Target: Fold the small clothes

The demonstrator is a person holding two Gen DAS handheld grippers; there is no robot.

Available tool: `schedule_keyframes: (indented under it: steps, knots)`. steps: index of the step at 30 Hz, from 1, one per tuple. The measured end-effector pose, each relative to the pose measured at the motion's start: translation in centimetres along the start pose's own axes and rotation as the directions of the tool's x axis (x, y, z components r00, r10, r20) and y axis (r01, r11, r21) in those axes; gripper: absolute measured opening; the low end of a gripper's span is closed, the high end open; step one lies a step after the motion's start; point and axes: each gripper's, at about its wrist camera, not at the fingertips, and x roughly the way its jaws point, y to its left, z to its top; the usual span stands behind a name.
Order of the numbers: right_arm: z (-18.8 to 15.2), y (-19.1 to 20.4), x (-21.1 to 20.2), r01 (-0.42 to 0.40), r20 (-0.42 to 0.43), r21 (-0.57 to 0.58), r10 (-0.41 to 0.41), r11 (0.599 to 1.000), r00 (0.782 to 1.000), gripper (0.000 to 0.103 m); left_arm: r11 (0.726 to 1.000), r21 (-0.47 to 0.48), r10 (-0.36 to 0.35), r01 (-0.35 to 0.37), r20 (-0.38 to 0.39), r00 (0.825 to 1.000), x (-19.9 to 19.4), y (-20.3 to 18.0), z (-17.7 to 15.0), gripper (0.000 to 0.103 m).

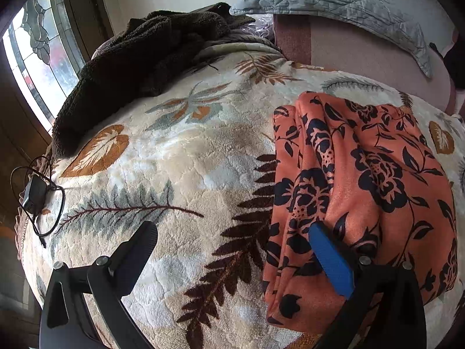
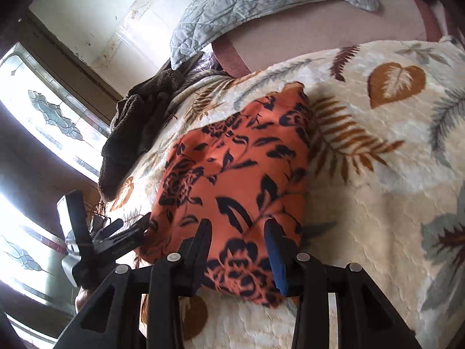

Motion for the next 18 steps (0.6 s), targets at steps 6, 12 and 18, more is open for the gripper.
schedule_keyframes:
  steps: [6, 12, 18]
  knots:
    - [-3.1, -3.0, 2.5, 0.024, -0.128, 0.071, -0.015, 0.997, 0.992, 0.041, 1.000, -0.004, 0.022, -0.022, -0.017, 1.000, 0.4, 0.2, -0.5, 0.103]
    - [-1.5, -1.4, -0.8, 0.006, 0.055, -0.043, -0.004, 0.999, 0.998, 0.041, 1.000, -0.004, 0.028, -0.028, 0.070, 0.997, -1.6, 0.5, -0.3, 0.103]
    - [-1.8, -0.6, 2.9, -0.042, -0.059, -0.034, 0.040, 0.999, 0.997, 0.043, 0.999, 0.025, 0.021, -0.023, 0.063, 0.998, -1.3, -0.3, 0.2, 0.103]
